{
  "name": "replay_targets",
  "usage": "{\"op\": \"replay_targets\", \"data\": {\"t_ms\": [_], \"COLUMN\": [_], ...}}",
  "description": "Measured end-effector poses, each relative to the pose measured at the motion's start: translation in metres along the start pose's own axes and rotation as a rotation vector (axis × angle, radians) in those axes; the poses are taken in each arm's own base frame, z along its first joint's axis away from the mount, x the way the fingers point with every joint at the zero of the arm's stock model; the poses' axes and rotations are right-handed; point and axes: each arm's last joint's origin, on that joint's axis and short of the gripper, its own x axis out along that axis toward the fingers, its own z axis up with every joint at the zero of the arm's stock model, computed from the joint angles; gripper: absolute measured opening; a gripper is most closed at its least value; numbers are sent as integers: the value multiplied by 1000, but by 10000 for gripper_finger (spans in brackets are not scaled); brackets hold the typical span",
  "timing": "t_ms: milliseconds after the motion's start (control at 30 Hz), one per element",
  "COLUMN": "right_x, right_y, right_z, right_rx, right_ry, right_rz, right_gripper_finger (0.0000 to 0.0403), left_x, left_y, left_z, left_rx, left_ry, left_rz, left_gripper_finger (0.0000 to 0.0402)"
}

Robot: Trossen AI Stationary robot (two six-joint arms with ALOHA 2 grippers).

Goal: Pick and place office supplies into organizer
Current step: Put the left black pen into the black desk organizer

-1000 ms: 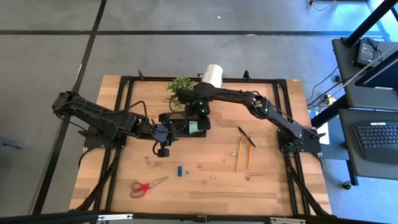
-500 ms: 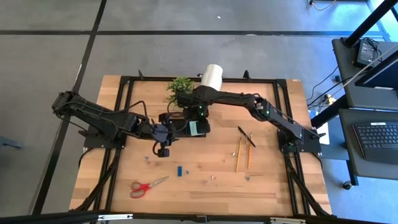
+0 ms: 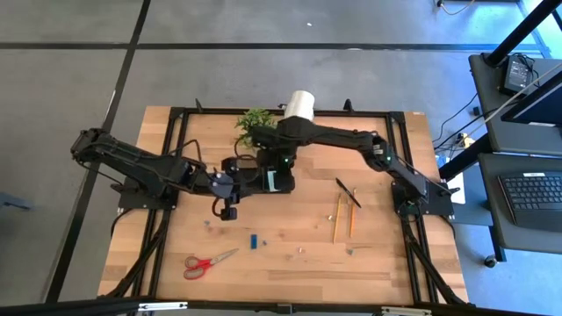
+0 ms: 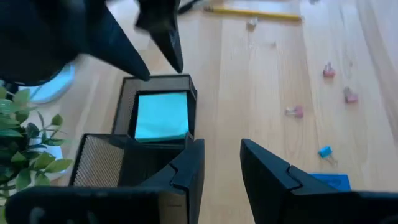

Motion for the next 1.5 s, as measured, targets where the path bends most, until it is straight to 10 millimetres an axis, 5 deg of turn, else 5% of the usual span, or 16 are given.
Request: {"op": "replay_targets", "data": {"t_ms": [267, 567, 1067, 1500], "right_x": [-69, -83, -40, 15], "right_y": [24, 35, 89, 72], "right_z": [-9, -54, -155, -195], "right_rx": [-31, 66, 78, 243], "right_ry": [-240, -400, -881, -1028], "right_rz": [-42, -110, -231, -166], "right_gripper_finger": [188, 188, 188, 188], "left_x": [-41, -61, -55, -47], "left_y": [23, 36, 35, 20], "left_z": [-29, -60, -66, -64], "left_rx": [-173, -301, -285, -233], "left_ry": [-238, -427, -396, -304], "left_rz": [27, -20, -20, -331], "left_gripper_finger": [97, 97, 97, 112]}}
